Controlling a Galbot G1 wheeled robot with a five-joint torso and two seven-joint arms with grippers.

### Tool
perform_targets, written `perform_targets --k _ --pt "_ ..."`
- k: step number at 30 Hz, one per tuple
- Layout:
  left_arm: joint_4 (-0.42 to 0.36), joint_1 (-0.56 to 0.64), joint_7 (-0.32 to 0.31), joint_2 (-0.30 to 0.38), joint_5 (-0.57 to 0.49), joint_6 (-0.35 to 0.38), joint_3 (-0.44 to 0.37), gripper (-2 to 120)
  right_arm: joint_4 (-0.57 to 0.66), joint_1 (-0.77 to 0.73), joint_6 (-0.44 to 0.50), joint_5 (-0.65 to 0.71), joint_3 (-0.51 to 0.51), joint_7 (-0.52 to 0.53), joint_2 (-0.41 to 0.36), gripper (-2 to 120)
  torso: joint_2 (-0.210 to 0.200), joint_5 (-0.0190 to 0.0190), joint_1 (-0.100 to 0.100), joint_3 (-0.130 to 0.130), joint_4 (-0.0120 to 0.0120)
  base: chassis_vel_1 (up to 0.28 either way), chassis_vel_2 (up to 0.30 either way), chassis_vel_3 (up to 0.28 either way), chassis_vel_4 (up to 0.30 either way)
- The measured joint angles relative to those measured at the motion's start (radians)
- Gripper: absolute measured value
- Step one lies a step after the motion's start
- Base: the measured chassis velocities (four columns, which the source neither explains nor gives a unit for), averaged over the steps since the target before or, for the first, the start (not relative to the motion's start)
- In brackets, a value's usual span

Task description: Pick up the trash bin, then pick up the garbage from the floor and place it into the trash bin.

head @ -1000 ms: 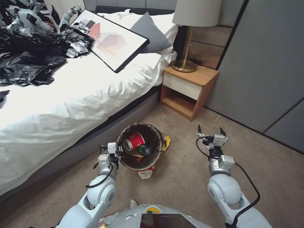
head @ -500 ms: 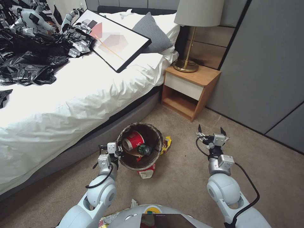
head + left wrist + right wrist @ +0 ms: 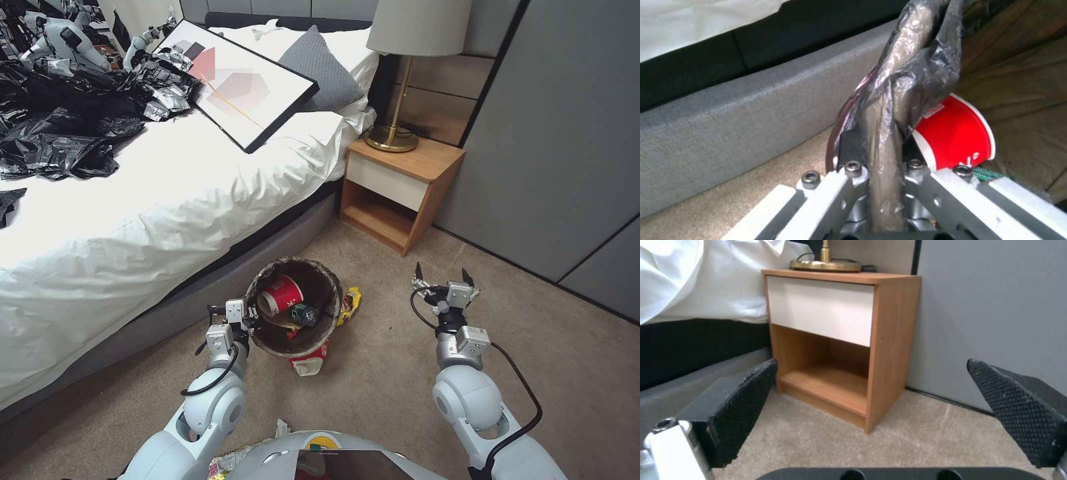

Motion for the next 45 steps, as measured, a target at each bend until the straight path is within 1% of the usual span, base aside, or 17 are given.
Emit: perform_targets --k 29,45 --pt "-0.002 0.008 -0.006 0.0 -0.008 -0.008 -0.012 0 0.017 -0.014 -0.032 -0.007 0.0 -0.002 0.023 100 0.0 0.0 0.0 0.0 0.0 0.0 0.0 0.0 0.0" --pt "-0.002 0.008 -0.007 -0.004 -0.006 -0.008 -0.014 0 0.009 -0.001 -0.037 -0.009 -0.006 0.0 0.027 100 0.0 0.0001 0.0 0.0 -0.0001 -0.055 0.057 0.055 -0.058"
